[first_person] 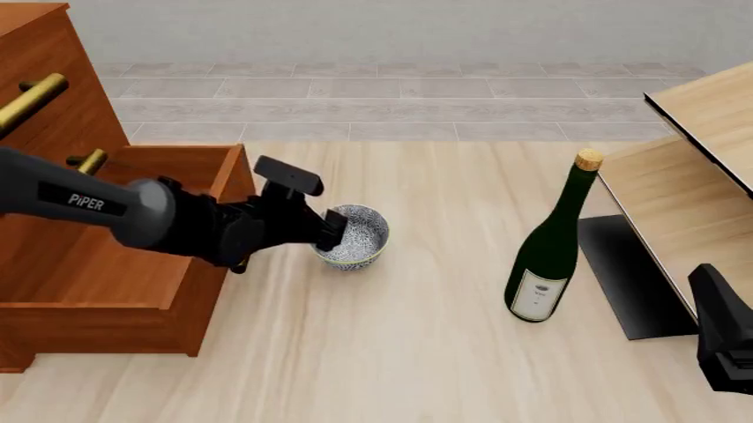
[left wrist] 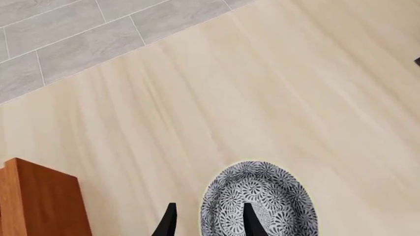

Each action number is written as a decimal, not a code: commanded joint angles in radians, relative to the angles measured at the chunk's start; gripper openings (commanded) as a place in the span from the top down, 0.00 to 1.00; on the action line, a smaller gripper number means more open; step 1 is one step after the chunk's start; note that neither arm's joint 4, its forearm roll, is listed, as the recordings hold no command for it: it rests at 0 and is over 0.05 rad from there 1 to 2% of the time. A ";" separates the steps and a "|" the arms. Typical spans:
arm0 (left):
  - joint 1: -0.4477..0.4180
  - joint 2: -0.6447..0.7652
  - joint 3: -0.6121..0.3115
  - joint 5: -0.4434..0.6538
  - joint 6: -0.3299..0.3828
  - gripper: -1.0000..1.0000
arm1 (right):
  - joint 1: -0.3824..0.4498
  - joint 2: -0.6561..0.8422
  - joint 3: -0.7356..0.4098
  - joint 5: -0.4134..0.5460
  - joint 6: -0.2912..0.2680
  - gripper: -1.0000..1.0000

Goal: Put the bowl on top of the cabinet.

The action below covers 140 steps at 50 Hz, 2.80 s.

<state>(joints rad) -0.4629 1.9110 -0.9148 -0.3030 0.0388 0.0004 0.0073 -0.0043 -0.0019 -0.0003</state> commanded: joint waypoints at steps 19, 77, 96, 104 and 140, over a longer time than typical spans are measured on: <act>-0.025 0.036 0.003 -0.012 0.010 0.00 | 0.000 0.000 0.000 0.000 0.000 0.00; -0.068 -0.361 0.072 0.082 -0.092 1.00 | 0.000 0.000 0.000 0.000 0.000 0.00; -0.057 -0.672 0.065 0.213 -0.143 1.00 | 0.000 0.000 0.000 0.000 0.000 0.00; -0.039 -0.759 0.057 0.253 -0.151 1.00 | 0.000 0.000 0.000 0.000 0.000 0.00; 0.344 -1.146 -0.171 0.564 -0.393 1.00 | 0.000 0.000 0.000 0.000 0.000 0.00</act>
<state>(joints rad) -0.2123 0.8405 -0.9849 0.1672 -0.3025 0.0004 0.0073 -0.0043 -0.0020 -0.0003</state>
